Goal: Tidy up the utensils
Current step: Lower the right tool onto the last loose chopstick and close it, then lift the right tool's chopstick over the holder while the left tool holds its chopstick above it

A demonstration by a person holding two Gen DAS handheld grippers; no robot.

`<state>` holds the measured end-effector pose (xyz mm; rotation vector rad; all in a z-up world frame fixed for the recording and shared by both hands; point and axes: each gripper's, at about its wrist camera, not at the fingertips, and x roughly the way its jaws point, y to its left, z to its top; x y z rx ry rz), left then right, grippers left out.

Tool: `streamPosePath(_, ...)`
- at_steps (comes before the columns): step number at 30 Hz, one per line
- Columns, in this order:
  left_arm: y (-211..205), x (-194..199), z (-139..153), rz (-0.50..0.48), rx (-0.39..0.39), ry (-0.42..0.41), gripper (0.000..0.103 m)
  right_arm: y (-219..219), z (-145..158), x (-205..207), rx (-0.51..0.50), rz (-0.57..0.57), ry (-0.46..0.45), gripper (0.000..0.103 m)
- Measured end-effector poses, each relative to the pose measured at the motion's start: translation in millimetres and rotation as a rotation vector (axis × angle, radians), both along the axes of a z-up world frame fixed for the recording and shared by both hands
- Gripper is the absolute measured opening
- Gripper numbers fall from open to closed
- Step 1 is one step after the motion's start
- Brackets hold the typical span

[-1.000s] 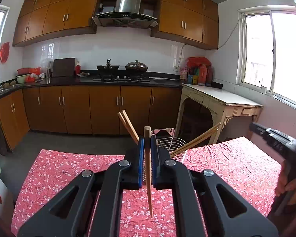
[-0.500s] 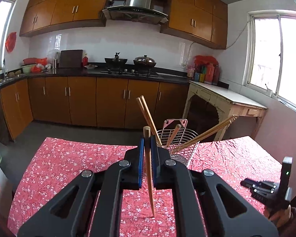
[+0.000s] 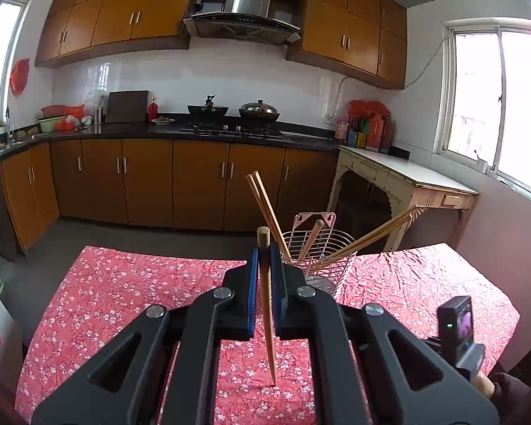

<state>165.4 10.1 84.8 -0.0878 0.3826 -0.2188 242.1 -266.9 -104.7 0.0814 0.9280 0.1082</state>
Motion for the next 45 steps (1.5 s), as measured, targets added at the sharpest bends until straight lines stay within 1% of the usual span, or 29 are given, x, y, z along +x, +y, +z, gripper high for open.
streamPosePath(1, -0.4, -0.1, 0.1, -0.003, -0.001, -0.001, 0.007, 2.5, -3.4, 3.4, -0.016, -0.002, 0.012, 0.03)
streamPosePath(2, -0.4, -0.1, -0.1, -0.004, -0.001, -0.002, 0.007, 4.1, -7.4, 6.3, -0.024, 0.002, 0.025, 0.01)
streamPosePath(5, 0.8, -1.0, -0.6, -0.01, -0.007, -0.004, 0.007, 4.4, -9.9, 14.2, -0.056, -0.004, 0.014, 0.008)
streamPosePath(8, 2.4, -4.0, -1.4, -0.016, -0.009, -0.008, 0.007, -9.0, -6.5, 30.8, -0.058, -0.05, 0.018, 0.007)
streamPosePath(10, 4.1, -6.4, -2.3, -0.018, -0.012, -0.01, 0.007, -20.9, 1.6, 44.3, -0.055, -0.095, -0.01, 0.007)
streamPosePath(12, 6.9, -8.6, -3.1, -0.02, -0.015, -0.013, 0.007, -32.0, 12.4, 53.4, -0.027, -0.118, -0.043, 0.007)
streamPosePath(13, 8.1, -9.6, -3.3, -0.02, -0.018, -0.013, 0.007, -37.3, 19.8, 56.3, -0.015, -0.12, -0.065, 0.008)
streamPosePath(15, 9.4, -11.0, -2.9, -0.025, -0.024, -0.013, 0.007, -43.4, 28.9, 53.3, -0.015, -0.126, -0.084, 0.015)
streamPosePath(16, 9.9, -12.4, -3.2, -0.03, -0.026, -0.015, 0.007, -46.6, 32.7, 46.5, -0.01, -0.122, -0.093, 0.032)
streamPosePath(17, 10.5, -13.3, -3.5, -0.033, -0.028, -0.016, 0.007, -48.8, 35.0, 37.4, -0.011, -0.12, -0.106, 0.042)
streamPosePath(19, 12.1, -15.9, -4.3, -0.036, -0.031, -0.024, 0.007, -51.7, 35.8, 12.6, -0.018, -0.096, -0.128, 0.042)
streamPosePath(22, 13.7, -19.1, -6.1, -0.04, -0.039, -0.029, 0.007, -55.2, 26.4, -24.5, 0.009, -0.068, -0.113, 0.042)
streamPosePath(24, 14.2, -20.6, -6.4, -0.039, -0.039, -0.03, 0.007, -53.6, 19.6, -43.2, 0.008, -0.058, -0.101, 0.042)
streamPosePath(27, 14.0, -22.9, -7.3, -0.034, -0.036, -0.033, 0.007, -50.2, 11.1, -75.8, 0.015, -0.058, -0.106, 0.041)
streamPosePath(30, 15.3, -24.8, -7.8, -0.031, -0.037, -0.032, 0.007, -43.6, 8.4, -102.1, -0.033, -0.071, -0.127, 0.041)
streamPosePath(34, 14.7, -29.7, -9.4, -0.024, -0.029, -0.037, 0.007, -47.6, 1.1, -116.8, -0.036, -0.085, -0.12, 0.041)
streamPosePath(36, 14.7, -31.0, -9.6, -0.022, -0.031, -0.037, 0.007, -46.6, -5.1, -122.6, -0.044, -0.087, -0.104, 0.04)
streamPosePath(38, 15.4, -31.8, -9.0, -0.02, -0.029, -0.037, 0.007, -45.3, -11.7, -128.6, -0.046, -0.085, -0.093, 0.034)
streamPosePath(40, 14.1, -33.1, -8.8, -0.017, -0.024, -0.037, 0.007, -42.1, -16.7, -134.3, -0.061, -0.088, -0.092, 0.031)
streamPosePath(42, 13.2, -34.6, -8.6, -0.015, -0.022, -0.036, 0.007, -39.8, -16.9, -143.3, -0.087, -0.09, -0.108, 0.023)
streamPosePath(43, 13.2, -36.0, -9.1, -0.014, -0.021, -0.036, 0.007, -40.2, -16.9, -145.6, -0.083, -0.094, -0.109, 0.013)
streamPosePath(44, 13.0, -37.0, -9.1, -0.014, -0.021, -0.036, 0.007, -41.3, -16.6, -147.7, -0.077, -0.102, -0.107, 0.01)
streamPosePath(45, 12.7, -37.4, -9.2, -0.013, -0.02, -0.036, 0.007, -42.9, -16.0, -149.1, -0.07, -0.108, -0.104, 0.009)
